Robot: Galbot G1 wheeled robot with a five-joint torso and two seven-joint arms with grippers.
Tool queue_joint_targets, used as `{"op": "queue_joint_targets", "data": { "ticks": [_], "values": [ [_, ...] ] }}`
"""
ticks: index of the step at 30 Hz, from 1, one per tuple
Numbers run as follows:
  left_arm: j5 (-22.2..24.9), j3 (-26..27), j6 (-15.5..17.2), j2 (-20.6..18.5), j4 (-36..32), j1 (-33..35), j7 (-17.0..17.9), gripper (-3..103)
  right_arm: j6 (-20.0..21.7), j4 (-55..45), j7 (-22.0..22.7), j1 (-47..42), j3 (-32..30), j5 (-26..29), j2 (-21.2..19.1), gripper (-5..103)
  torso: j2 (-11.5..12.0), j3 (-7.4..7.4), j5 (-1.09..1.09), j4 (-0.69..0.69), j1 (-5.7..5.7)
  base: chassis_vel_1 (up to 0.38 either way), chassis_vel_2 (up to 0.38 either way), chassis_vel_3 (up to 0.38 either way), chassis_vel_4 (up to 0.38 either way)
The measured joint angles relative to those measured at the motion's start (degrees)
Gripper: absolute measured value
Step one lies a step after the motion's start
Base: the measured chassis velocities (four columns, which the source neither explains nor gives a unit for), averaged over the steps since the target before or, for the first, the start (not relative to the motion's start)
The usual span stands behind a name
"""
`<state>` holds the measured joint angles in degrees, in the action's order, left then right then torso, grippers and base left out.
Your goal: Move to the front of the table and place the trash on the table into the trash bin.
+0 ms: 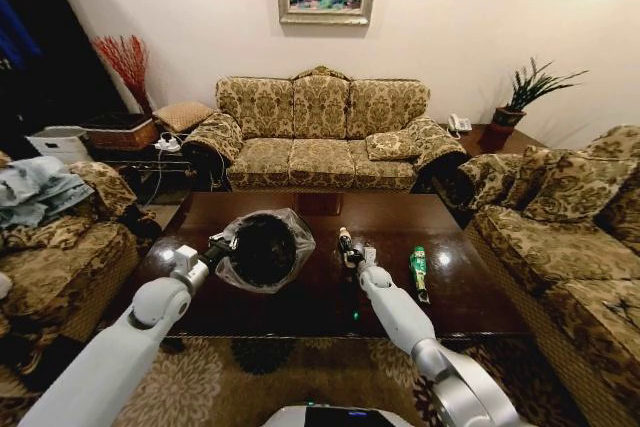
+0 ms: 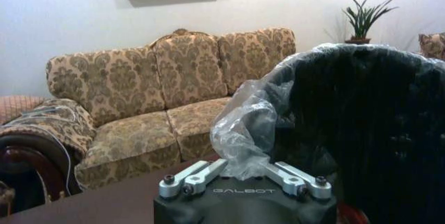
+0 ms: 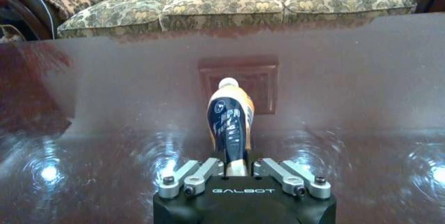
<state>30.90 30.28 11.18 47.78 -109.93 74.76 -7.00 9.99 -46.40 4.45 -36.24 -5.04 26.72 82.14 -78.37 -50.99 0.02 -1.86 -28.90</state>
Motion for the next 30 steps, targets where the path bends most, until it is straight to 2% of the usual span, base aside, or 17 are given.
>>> {"op": "queue_joint_targets", "data": {
  "ticks": [1, 6, 8, 9, 10, 12, 13, 14, 15, 16, 18, 19, 22, 23, 27, 30],
  "values": [
    [-0.01, -0.03, -0.02, -0.09, 0.15, -0.08, 0.0, 0, 0.22, -1.57, 0.2, -0.87, -0.28, 0.75, -0.7, 13, 0.0, -0.01, 0.0, 0.0, 0.0, 0.0, 0.0, 0.0, 0.0],
    [-0.05, -0.05, -0.09, -0.27, 0.58, -0.28, 0.01, 0, 0.49, -5.02, 0.57, -2.55, -0.48, 2.21, -1.9, 11, 0.01, -0.02, 0.0, 0.01, -0.01, 0.0, 0.0, 0.0, 0.0],
    [-0.53, -0.14, -0.09, -0.32, 1.29, -0.66, 0.29, 0, -1.77, -11.67, -0.52, -5.49, -0.87, 2.51, -3.57, 11, 0.01, -0.02, -0.02, 0.01, -0.02, 0.0, 0.0, 0.0, 0.0],
    [-1.44, -0.32, -0.13, -0.51, 2.48, -1.2, 0.38, 0, -4.28, -18.33, -4.54, -8.63, -1.39, 2.86, -5.44, 11, 0.01, -0.02, 0.01, 0.01, -0.02, 0.0, 0.0, 0.0, 0.0],
    [-1.44, -0.32, -0.13, -0.51, 2.48, -1.2, 0.38, 0, -4.28, -18.33, -4.54, -8.63, -1.39, 2.86, -5.44, 11, 0.01, -0.02, 0.01, 0.01, -0.02, 0.0, 0.0, 0.0, 0.0],
    [-3.04, -1.0, -0.39, -1.31, 4.99, -2.1, 0.4, 0, -7.9, -29.61, -12.66, -13.55, -1.93, 4.85, -8.36, 11, 0.0, -0.01, -0.06, 0.03, -0.01, 0.0, 0.0, 0.0, 0.0],
    [-3.04, -1.0, -0.39, -1.31, 4.99, -2.1, 0.4, 0, -7.9, -29.61, -12.66, -13.55, -1.93, 4.85, -8.36, 11, 0.0, -0.01, -0.06, 0.03, -0.01, 0.0, 0.0, 0.0, 0.0],
    [-3.88, -1.42, -0.45, -1.95, 6.06, -2.38, 0.17, 0, -9.7, -35.67, -17.39, -16.06, -1.89, 6.97, -10.06, 11, 0.0, -0.01, 0.01, 0.02, 0.0, 0.0, 0.0, 0.0, 0.0],
    [-4.43, -1.82, -0.46, -2.43, 6.7, -2.58, -0.17, 0, -11.03, -40.88, -21.23, -17.58, -1.73, 9.15, -11.2, 11, 0.0, -0.01, -0.02, 0.02, 0.0, 0.0, 0.0, 0.0, 0.0],
    [-4.43, -1.82, -0.46, -2.43, 6.7, -2.58, -0.17, 0, -11.03, -40.88, -21.23, -17.58, -1.73, 9.15, -11.2, 11, 0.0, -0.01, -0.02, 0.02, 0.0, 0.0, 0.0, 0.0, 0.0],
    [-4.81, -2.56, -0.46, -3.08, 7.28, -3.17, -0.56, 0, -12.99, -48.13, -26.66, -19.21, -0.66, 12.49, -12.72, 11, 0.0, 0.0, -0.05, 0.0, 0.01, 0.0, 0.0, 0.0, 0.0],
    [-4.81, -2.56, -0.46, -3.08, 7.28, -3.17, -0.56, 0, -12.99, -48.13, -26.66, -19.21, -0.66, 12.49, -12.72, 11, 0.0, 0.0, -0.05, 0.0, 0.01, 0.0, 0.0, 0.0, 0.0],
    [-4.54, -5.4, -0.01, -4.33, 8.62, -6.08, -0.84, 0, -13.7, -58.3, -35.41, -19.03, 2.61, 20.1, -13.39, 11, 0.0, 0.0, -0.02, 0.01, 0.0, 0.0, 0.0, 0.0, 0.0],
    [-4.14, -5.98, 0.08, -4.48, 8.88, -7.04, -0.84, 0, -12.83, -59.18, -37.13, -18.31, 3.54, 21.67, -13.37, 11, 0.0, 0.0, -0.03, 0.0, 0.0, 0.0, 0.0, 0.0, 0.0],
    [-3.6, -6.55, 0.17, -4.54, 8.69, -7.97, -0.89, 0, -12.39, -57.84, -39.1, -17.09, 4.74, 21.07, -13.43, 11, 0.0, 0.0, -0.02, 0.01, 0.0, 0.0, 0.0, 0.0, 0.0],
    [-2.96, -6.71, 0.52, -4.3, 7.39, -8.27, -0.92, 0, -13.93, -52.95, -42.1, -16.11, 5.46, 16.59, -13.46, 11, 0.0, -0.01, -0.02, 0.0, -0.01, 0.0, 0.0, 0.0, 0.0]
  ]
}}
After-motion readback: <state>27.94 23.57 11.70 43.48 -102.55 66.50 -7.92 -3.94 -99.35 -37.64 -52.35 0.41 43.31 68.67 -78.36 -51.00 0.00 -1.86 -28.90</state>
